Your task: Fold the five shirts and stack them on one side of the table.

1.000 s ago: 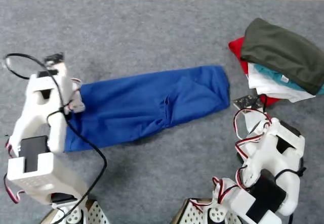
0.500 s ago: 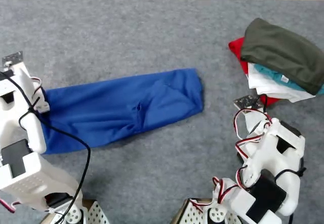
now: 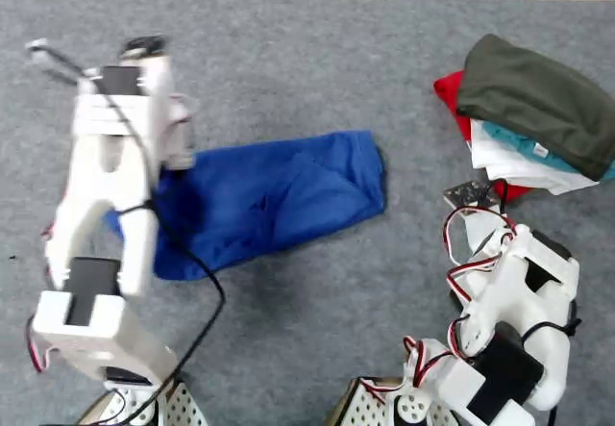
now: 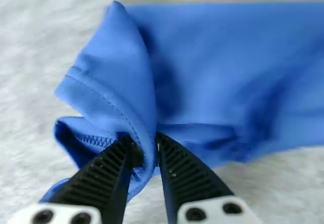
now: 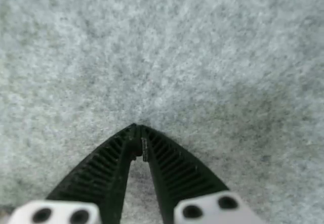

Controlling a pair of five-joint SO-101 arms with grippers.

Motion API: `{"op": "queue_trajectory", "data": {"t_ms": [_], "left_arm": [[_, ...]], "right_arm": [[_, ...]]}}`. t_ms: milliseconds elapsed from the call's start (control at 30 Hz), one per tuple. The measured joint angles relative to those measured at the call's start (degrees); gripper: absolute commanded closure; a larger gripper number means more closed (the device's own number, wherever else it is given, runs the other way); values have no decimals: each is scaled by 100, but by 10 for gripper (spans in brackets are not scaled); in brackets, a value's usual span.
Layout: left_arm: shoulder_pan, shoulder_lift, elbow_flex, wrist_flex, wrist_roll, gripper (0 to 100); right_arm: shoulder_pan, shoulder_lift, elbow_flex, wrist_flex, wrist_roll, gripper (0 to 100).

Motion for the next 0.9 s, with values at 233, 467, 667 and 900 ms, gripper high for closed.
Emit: {"op": "queue_trajectory", "data": {"t_ms": [233,467,667,900], "left_arm": [[1530,563,-1011,88,633,982],[2215,2189,-2769,97,1002,982],[2655,3174,-4527,97,1125,982],[2980,3859,-5626,97,1178,982]], "right_arm": [[0,0,0,0,0,994],[0,0,0,0,0,994],[0,0,0,0,0,994],[0,0,0,0,0,994]]}}
